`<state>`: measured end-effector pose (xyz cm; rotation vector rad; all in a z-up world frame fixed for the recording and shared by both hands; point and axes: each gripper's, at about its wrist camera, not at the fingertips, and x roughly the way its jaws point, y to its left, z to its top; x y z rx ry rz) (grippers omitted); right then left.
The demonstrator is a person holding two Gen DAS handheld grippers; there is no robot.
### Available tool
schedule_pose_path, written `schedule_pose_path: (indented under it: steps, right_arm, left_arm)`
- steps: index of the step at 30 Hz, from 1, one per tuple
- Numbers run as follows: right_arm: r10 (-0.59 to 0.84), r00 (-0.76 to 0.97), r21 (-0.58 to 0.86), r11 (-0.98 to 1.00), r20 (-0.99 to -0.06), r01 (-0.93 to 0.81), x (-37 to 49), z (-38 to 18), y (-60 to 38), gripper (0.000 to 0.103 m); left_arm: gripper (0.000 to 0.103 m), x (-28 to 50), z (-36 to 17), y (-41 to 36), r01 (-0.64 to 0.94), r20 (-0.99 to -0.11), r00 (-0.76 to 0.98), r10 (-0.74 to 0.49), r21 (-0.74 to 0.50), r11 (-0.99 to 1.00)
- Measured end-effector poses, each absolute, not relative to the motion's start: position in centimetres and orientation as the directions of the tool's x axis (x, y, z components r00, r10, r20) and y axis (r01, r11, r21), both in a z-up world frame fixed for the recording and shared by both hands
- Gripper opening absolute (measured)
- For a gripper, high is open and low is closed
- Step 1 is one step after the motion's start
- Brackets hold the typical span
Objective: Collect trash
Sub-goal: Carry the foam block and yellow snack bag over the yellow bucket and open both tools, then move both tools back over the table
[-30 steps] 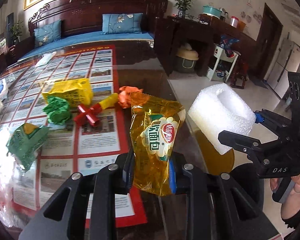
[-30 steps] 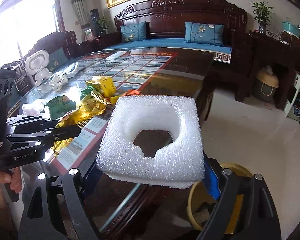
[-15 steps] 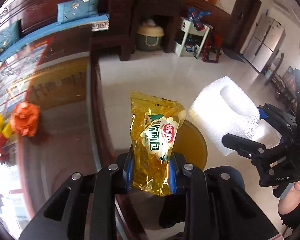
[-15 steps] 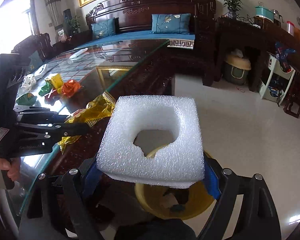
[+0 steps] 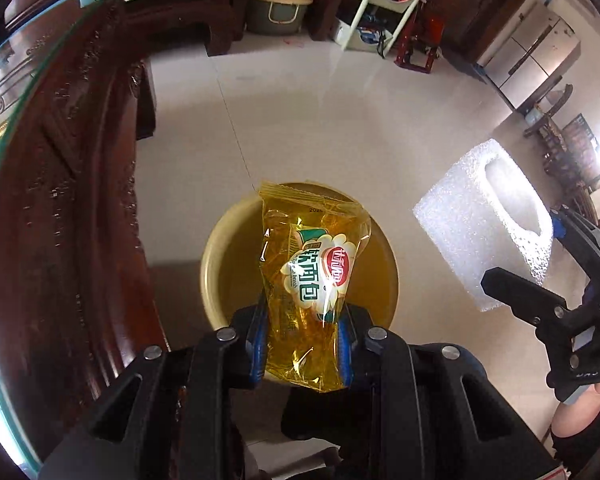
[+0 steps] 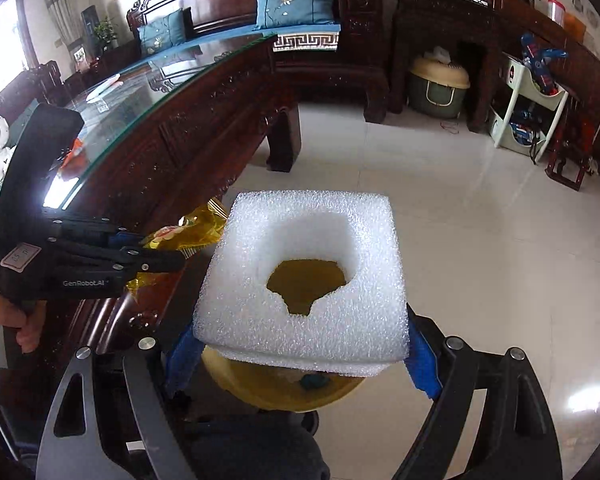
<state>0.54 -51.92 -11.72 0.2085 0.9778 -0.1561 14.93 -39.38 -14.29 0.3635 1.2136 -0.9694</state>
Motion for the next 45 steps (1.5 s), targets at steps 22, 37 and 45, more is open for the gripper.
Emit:
schedule_pose_path:
  steps: [22,37,45]
  right_arm:
    - [-0.044,0.495,0.095,0.963,-0.868,0.252,0.8,-14.1,-54.5,0.081]
    - [-0.054,0.437,0.056,0.971,-0.898,0.233,3.7,-15.9,-53.7,0.089]
    - [-0.040,0.483,0.069,0.976,-0.875,0.206,2.6,-14.6,-52.7,0.089]
  left_arm:
    - [0.091,13.8,-15.8,-42.8,0.827,-0.923,0.065,-0.379,-0.163,0.539]
    - [0.092,14.3,-15.3,-41.7,0.811,-0.925,0.144,-0.350,-0.092,0.578]
    - [0.092,14.8,-14.1,-40.9,0.793,-0.910,0.162,-0.381,-0.109,0.600]
